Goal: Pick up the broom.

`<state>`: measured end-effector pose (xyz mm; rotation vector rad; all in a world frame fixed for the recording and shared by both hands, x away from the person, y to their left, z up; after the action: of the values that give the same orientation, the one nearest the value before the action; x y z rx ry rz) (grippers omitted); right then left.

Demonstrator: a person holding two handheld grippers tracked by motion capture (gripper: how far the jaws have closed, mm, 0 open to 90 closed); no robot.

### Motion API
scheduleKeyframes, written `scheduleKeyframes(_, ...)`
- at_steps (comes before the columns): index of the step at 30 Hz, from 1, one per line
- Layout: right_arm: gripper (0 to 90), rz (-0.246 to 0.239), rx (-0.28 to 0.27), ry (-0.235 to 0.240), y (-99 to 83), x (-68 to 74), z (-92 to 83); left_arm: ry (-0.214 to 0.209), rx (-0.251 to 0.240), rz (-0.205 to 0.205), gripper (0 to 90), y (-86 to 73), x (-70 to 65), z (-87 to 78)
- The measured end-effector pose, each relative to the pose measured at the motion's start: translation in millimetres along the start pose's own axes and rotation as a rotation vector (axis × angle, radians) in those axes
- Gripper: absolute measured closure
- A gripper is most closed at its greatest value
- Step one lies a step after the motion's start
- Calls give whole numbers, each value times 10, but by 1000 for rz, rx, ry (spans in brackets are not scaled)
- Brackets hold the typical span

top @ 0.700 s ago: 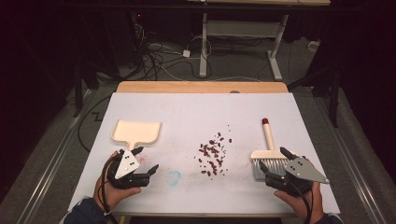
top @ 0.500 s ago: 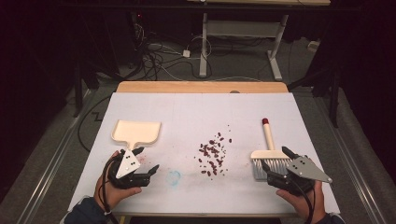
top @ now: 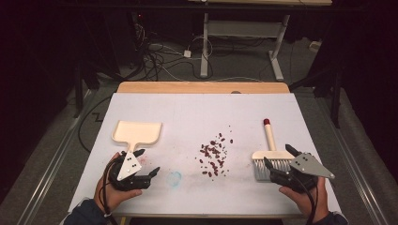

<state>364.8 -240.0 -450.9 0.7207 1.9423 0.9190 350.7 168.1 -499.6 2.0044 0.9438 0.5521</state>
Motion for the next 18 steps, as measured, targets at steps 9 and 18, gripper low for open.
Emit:
scheduleKeyframes(9, 192, 20, 202, 25, -5, -223, 209, 11, 6, -6, 219, -8, -5, 0)
scheduleKeyframes(18, 245, 165, 430, 97, -84, -542, 747, -2, 21, 3, 220, -26, -29, 29)
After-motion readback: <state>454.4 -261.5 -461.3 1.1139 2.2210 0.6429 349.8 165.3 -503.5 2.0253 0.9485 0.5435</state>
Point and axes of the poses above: each handheld gripper's, and its own axes: z roughly forward along the jaws, y roughly out of its top, x roughly to its left, the point moved 9 cm from there along z, roughly forward along the jaws, and after that the axes turned 13 degrees about -z, right-handed, at the moved point
